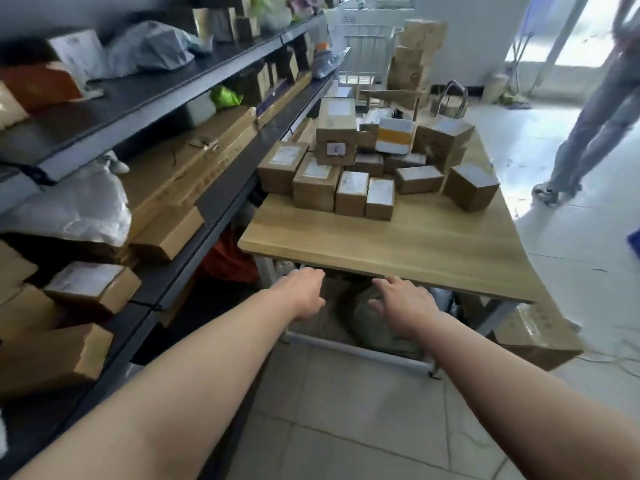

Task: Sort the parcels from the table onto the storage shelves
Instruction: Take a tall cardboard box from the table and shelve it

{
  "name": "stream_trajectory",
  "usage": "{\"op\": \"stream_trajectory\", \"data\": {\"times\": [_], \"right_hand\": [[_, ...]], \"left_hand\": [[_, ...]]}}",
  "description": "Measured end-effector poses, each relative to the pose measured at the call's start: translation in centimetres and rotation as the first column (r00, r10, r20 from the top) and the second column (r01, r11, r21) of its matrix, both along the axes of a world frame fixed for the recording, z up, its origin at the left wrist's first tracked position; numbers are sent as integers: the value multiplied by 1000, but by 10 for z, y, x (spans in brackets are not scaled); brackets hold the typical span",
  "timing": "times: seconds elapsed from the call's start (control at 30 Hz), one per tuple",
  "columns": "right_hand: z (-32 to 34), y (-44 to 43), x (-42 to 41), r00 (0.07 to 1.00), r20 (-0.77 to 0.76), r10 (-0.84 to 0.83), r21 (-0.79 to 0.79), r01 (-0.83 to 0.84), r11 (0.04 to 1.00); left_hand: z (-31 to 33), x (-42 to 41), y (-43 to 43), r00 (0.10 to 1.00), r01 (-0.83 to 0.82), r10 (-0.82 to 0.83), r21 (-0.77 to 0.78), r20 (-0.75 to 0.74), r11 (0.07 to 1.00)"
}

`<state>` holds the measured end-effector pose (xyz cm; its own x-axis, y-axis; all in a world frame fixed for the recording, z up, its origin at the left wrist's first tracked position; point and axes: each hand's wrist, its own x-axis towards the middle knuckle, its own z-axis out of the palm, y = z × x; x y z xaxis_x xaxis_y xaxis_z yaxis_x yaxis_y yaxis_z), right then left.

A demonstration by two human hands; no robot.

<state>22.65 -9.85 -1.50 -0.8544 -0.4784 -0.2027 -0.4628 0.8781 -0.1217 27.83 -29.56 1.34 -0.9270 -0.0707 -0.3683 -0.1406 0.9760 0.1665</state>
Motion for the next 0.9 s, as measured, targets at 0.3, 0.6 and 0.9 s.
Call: {"op": "stream_trajectory", "data": {"times": [0.3,0.6,0.9], "right_hand": [[-4,25,-78,991,32,-127,-53,129,990],[28,26,-224,991,-45,-123,-158,115,981],[57,14,-344,993,-100,-56,-189,37,981]], "left_hand": [[-1,-91,25,994,111,-110,75,-7,991],[26,-223,41,994,41,-43,-22,-105,999],[53,-311,17,956,-236,224,-41,-189,971]]}}
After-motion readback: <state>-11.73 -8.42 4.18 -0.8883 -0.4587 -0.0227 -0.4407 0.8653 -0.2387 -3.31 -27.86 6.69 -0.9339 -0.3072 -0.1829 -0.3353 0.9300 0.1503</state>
